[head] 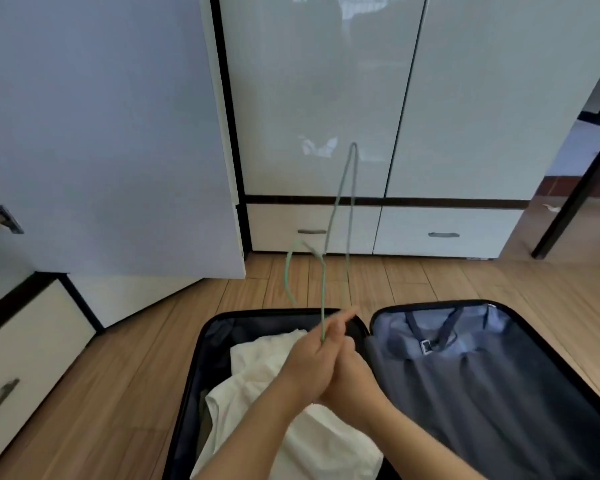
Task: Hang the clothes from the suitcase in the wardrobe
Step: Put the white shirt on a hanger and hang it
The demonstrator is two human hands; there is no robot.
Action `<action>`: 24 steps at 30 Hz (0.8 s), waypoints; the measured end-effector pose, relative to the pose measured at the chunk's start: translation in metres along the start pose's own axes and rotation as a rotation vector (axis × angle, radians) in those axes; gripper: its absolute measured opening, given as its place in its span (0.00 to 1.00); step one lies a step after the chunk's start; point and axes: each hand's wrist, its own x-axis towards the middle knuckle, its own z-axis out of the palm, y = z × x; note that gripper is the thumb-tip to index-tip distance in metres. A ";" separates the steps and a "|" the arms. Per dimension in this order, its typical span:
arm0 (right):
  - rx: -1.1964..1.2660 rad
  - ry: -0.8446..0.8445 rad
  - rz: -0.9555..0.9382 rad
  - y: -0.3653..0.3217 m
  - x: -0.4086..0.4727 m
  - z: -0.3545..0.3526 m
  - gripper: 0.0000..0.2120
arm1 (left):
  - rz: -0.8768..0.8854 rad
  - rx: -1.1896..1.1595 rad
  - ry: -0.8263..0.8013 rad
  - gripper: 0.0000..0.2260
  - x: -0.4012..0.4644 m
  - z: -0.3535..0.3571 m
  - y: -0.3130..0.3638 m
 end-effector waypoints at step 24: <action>-0.320 -0.143 0.123 0.025 -0.010 0.046 0.05 | -0.585 0.607 0.108 0.06 -0.054 -0.110 -0.098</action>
